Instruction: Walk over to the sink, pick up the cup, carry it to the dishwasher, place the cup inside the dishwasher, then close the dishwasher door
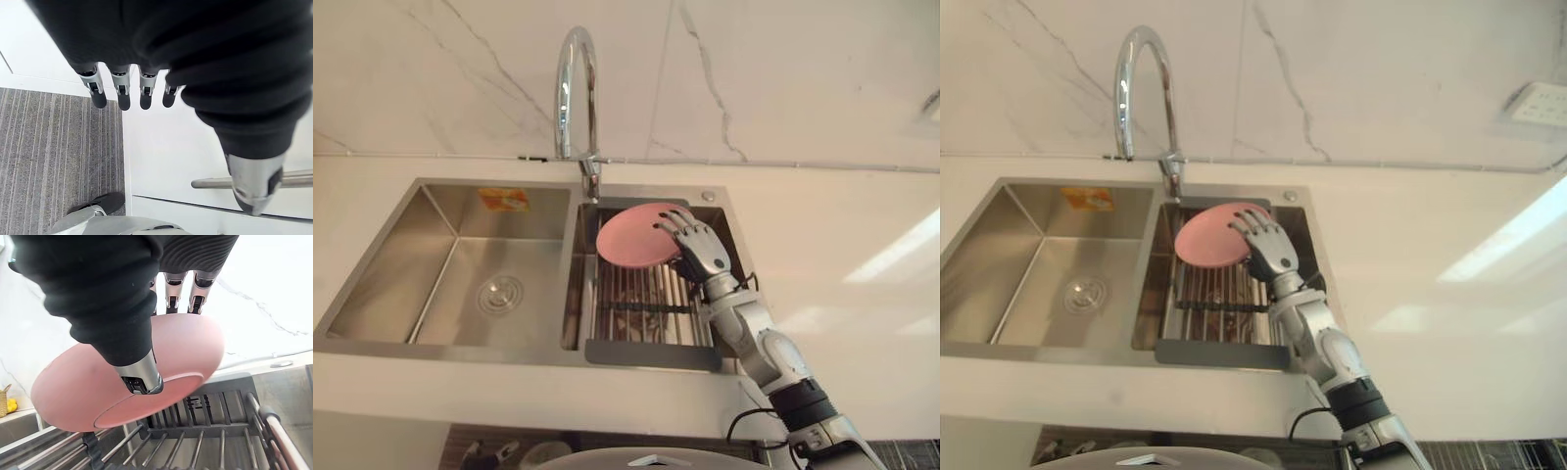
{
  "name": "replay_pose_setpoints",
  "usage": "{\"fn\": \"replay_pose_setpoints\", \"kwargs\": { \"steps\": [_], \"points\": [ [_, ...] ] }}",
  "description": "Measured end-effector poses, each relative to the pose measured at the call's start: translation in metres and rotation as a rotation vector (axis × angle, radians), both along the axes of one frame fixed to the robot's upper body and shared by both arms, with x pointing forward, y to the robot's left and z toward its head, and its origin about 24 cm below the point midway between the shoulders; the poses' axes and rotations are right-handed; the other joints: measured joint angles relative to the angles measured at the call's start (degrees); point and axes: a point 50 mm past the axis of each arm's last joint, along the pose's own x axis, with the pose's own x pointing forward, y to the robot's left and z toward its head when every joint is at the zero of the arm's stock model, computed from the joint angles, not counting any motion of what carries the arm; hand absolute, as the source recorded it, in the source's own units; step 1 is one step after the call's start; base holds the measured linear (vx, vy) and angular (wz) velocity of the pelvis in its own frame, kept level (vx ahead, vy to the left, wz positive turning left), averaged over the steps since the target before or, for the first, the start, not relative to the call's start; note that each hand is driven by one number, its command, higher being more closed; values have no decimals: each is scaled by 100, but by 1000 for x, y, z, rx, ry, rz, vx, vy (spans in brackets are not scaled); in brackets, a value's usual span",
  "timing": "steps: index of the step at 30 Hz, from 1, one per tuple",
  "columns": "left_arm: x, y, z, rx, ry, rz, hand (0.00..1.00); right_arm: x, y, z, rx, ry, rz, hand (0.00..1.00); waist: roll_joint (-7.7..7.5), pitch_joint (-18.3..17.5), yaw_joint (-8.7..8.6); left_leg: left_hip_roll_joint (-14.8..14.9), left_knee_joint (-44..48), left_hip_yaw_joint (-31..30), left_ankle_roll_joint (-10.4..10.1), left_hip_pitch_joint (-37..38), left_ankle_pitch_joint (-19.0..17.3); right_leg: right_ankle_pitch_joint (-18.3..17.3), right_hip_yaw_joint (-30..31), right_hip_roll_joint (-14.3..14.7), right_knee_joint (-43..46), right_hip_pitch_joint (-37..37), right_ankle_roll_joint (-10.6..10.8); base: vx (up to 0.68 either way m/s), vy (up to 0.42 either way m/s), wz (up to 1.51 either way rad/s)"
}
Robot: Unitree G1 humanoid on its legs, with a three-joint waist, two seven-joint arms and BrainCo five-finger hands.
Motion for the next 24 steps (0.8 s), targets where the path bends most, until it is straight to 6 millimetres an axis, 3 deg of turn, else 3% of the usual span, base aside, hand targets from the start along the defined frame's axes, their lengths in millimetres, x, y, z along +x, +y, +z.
{"fn": "replay_pose_setpoints", "kwargs": {
  "steps": [9, 10, 24],
  "points": [
    [1, 0, 1, 11, -17, 3, 0, -1, 0, 0, 18, 36, 27, 100, -1, 0, 6, -1, 1, -3, 11, -14, 5, 8, -4, 3, -23, 0, -5, 0, 0, 0],
    [1, 0, 1, 11, -18, 3, 0, -3, 2, 1, 10, 47, 37, 0, 0, 0, 1, -1, 1, -3, 10, -15, 5, 8, -4, 4, -27, 0, -5, 0, 0, 0],
    [1, -1, 1, 6, -19, 4, 0, -2, 3, -23, -86, 300, 49, 0, -15, -6, 39, -7, -1, -18, 12, -5, 7, 7, -16, 4, -41, 20, -5, 0, 0, 0]
  ]
}}
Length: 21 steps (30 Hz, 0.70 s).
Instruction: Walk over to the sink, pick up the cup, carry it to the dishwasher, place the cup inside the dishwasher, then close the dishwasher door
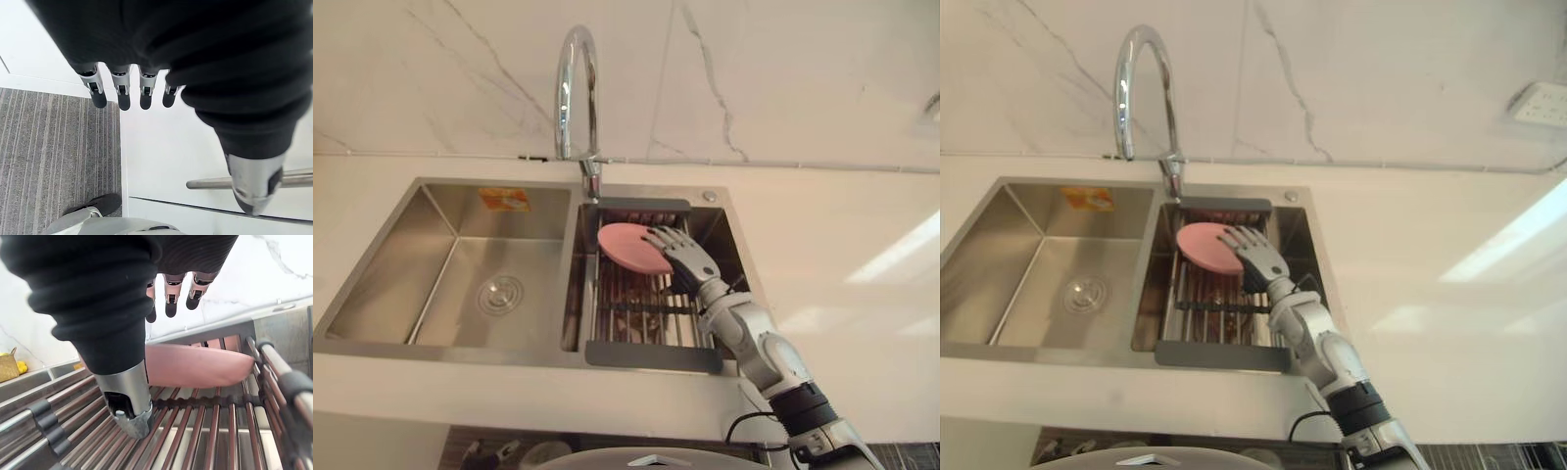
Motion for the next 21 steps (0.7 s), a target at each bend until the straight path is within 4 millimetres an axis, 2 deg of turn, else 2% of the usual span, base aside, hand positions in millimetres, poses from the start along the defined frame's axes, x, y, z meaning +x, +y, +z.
{"fn": "replay_pose_setpoints", "kwargs": {
  "steps": [12, 21],
  "points": [
    [0, -3, -1, -9, -4, 24, 0, -6, -2, -10, 69, 103, -22, 0, -64, -8, 3, -30, 0, -113, 5, -12, 4, -8, -118, -12, -32, 64, 10, -1, -1, 4],
    [0, -3, -1, -9, -5, 26, 0, -5, 0, -11, 142, 45, -93, 0, -63, -8, -5, -32, -1, -113, 5, 4, 5, -9, -119, -15, -26, 76, 9, 0, 0, 0]
  ]
}}
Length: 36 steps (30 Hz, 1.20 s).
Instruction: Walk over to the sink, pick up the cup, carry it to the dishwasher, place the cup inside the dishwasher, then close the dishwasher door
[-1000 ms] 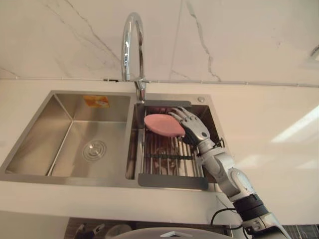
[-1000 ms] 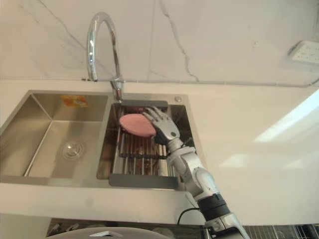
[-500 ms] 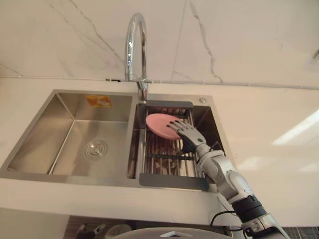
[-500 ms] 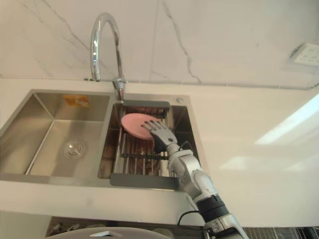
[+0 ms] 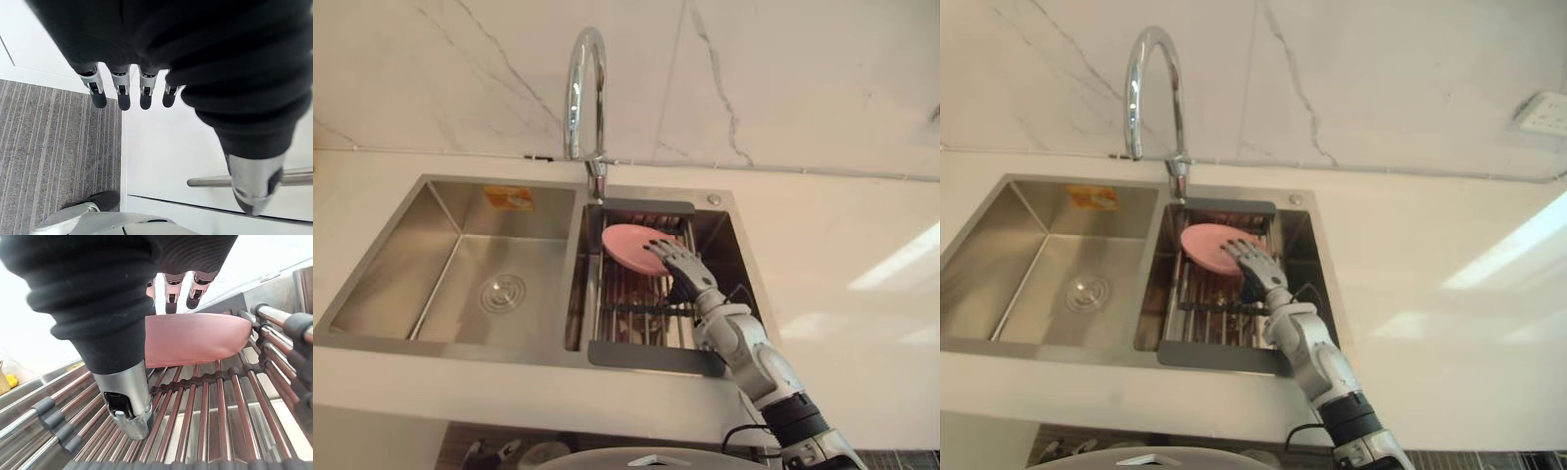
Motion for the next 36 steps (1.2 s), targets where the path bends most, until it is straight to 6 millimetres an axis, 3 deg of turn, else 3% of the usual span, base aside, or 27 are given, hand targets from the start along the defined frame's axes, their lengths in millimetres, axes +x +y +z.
{"fn": "replay_pose_setpoints", "kwargs": {
  "steps": [1, 7, 11, 24, 27, 29, 33, 36],
  "points": [
    [0, -1, 0, -1, 1, 1, 0, 3, -2, -4, 11, 1, -34, 100, -1, 0, 2, 0, 0, -2, 0, 0, 0, -1, -4, 0, -1, 2, -1, 0, 0, 0],
    [1, -5, -1, -15, 1, 4, 0, 8, -9, -27, 25, 58, -165, 100, 6, 1, 55, -6, 0, -14, 0, -14, 0, -2, -19, -3, -14, 0, 0, 0, 0, 0],
    [2, -6, -2, -16, 6, 4, 0, 18, -7, -28, 21, 61, -186, 100, 14, 2, 69, -8, 0, -18, 1, -16, 1, -2, -26, -3, -19, 0, 0, 0, 0, 0],
    [7, -6, -1, -17, 2, 3, 0, 22, -5, -27, 41, 35, -187, 100, 27, 9, 52, -6, 0, -15, 13, -10, 17, 11, -27, -1, -25, 0, -5, 0, 0, 0],
    [7, -6, -1, -16, 0, 4, 0, 23, -7, -13, 84, -21, -189, 100, 60, 30, 29, -5, 0, -10, 15, -25, 19, 32, -17, -1, -31, -7, -1, 0, 0, 0],
    [6, -4, -1, -12, -2, 14, 0, 24, -7, 11, 139, -118, -166, 100, 101, 55, 5, -8, 1, -6, 18, -29, 21, 55, -12, -2, -58, 1, 7, 0, 0, 0],
    [6, -3, 0, -6, -11, 22, 0, 20, -4, 32, 183, -224, -126, 100, 113, 63, -6, -6, 1, -4, 18, -21, 21, 59, -9, 0, -70, 15, 7, 0, 0, 0],
    [6, -2, 0, 4, -20, 25, 0, 15, -9, 62, 264, -371, -123, 100, 120, 67, -9, -7, 1, 6, 15, -7, 18, 58, 2, -2, -70, 25, 8, 0, 0, 0]
  ]
}}
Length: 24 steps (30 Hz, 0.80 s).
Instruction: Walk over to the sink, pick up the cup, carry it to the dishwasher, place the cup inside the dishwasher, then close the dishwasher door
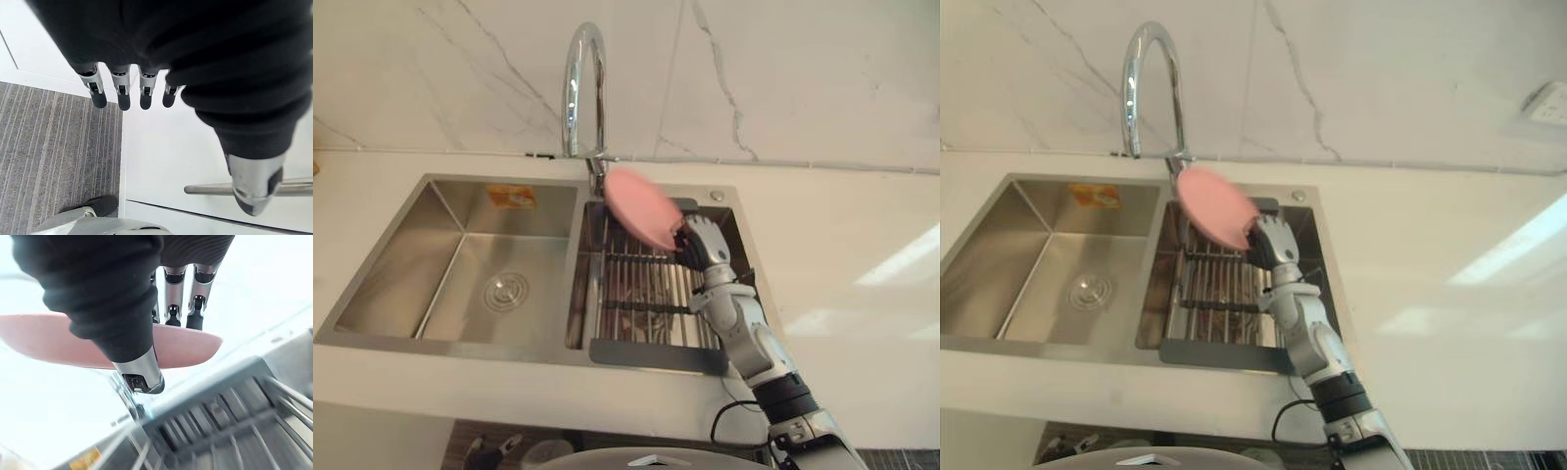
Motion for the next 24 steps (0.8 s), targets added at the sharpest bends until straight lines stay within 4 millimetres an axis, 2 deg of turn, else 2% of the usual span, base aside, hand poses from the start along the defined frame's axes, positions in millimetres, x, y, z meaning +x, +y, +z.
{"fn": "replay_pose_setpoints", "kwargs": {
  "steps": [2, 3, 24],
  "points": [
    [-3, 0, 0, 6, 1, 4, 0, -4, -7, 17, 16, -79, -8, 100, -1, 0, -10, 1, 0, 18, -5, 18, -5, 0, 18, 0, 0, 9, 0, 0, 0, -4],
    [-4, 0, 0, 6, 2, 4, 0, -4, -8, 19, 12, -87, -9, 100, -1, 0, -17, 2, 0, 21, -6, 19, -5, 0, 22, 1, 1, 8, 0, 0, 0, -3],
    [-2, 0, 1, 9, -14, 0, 0, -17, -13, 20, 40, -86, 36, 100, -4, -1, -72, 2, 0, 122, -21, 12, -49, -10, 133, -11, 54, -68, 7, 1, 1, -3]
  ]
}}
